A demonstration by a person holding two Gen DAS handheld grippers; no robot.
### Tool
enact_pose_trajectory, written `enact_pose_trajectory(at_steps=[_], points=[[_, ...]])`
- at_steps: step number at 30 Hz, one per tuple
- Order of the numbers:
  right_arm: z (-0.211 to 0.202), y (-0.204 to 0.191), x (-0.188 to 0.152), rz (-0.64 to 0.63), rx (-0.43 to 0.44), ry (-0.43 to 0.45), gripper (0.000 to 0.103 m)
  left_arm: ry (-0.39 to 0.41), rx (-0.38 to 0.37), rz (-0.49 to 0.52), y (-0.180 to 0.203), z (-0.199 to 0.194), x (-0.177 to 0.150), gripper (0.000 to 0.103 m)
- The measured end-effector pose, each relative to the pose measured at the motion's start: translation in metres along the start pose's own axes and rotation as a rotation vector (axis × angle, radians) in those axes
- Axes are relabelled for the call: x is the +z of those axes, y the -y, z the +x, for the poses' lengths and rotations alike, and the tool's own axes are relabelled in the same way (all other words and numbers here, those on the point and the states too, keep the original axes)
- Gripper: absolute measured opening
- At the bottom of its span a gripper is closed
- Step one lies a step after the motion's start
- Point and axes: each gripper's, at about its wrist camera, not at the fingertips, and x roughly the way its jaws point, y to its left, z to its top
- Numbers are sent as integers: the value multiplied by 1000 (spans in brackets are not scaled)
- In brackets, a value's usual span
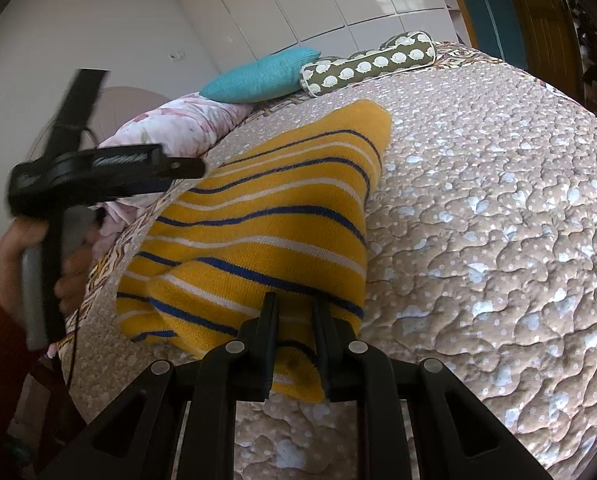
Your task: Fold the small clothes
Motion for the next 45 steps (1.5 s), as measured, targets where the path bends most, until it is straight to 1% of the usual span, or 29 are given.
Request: enact_pose_trajectory(at_steps=[1,3,4,5,6,7,9,11,15,16,17,18,19,22,24,25,26,30,31,33,35,36,38,39,40,41,42,43,45], points=[[0,0,0,1,1,0,18,-38,-2,6,3,12,3,70],[0,0,0,2,3,2,18,-65,5,9,7,26,6,70],[0,0,-1,1,2,3,18,-74,-3,5,7,31,8,66],[0,0,0,1,1,3,18,-85,-34,-4,7,34,12,33],[0,0,0,0,2,4,18,-90,-61,-17,6,33,15,17],[0,-1,0,-2,1,5,18,-80,-65,-28,5,30,16,16],[0,-1,0,-4,3,6,18,-14,-72,-23,2,18,18,16],[1,-1,0,-3,11,6,18,4,-40,-24,-1,18,17,15],[3,0,0,-4,25,7,18,-12,0,-48,-11,39,1,17],[4,-1,0,-8,26,8,18,-5,13,-50,-11,43,-3,23],[4,-1,0,-10,25,9,18,0,23,-53,-13,42,-4,32],[4,-1,0,-11,24,10,19,3,37,-59,-17,41,-5,38],[4,-2,0,-12,24,11,19,6,41,-74,-22,38,-3,47],[3,-2,-1,-14,30,12,22,28,-12,-122,-37,11,-5,49],[3,-1,-1,-13,32,12,26,50,-31,-127,-43,-9,-15,55],[3,-1,-1,-13,35,12,26,57,-61,-124,-45,-20,-25,60],[2,-1,-1,-12,37,12,27,57,-88,-122,-46,-29,-36,63],[-2,0,0,16,45,15,29,17,-189,-158,-55,-45,-86,64],[-7,1,0,48,72,24,31,7,-231,-179,-57,-47,-99,64],[-16,5,2,83,108,50,42,18,-308,-191,-56,-52,-120,64],[-24,6,4,72,81,79,48,48,-344,-145,-46,-58,-130,65],[-26,4,5,50,54,81,48,64,-356,-102,-37,-61,-134,66],[-27,-1,5,10,18,65,48,68,-365,-41,-22,-64,-138,68],[-27,-4,4,-21,7,56,48,55,-357,-11,-16,-62,-138,68],[-26,-7,2,-59,0,50,48,24,-334,26,-9,-58,-135,61],[-25,-15,-3,-121,-15,44,49,9,-313,42,-7,-56,-134,27],[-21,-19,-5,-160,-26,41,53,-10,-281,60,-8,-54,-129,9],[-23,-28,-9,-203,-40,40,56,-16,-277,70,-12,-57,-121,8],[-24,-43,-16,-279,-65,34,63,29,-312,73,-20,-71,-108,8]])
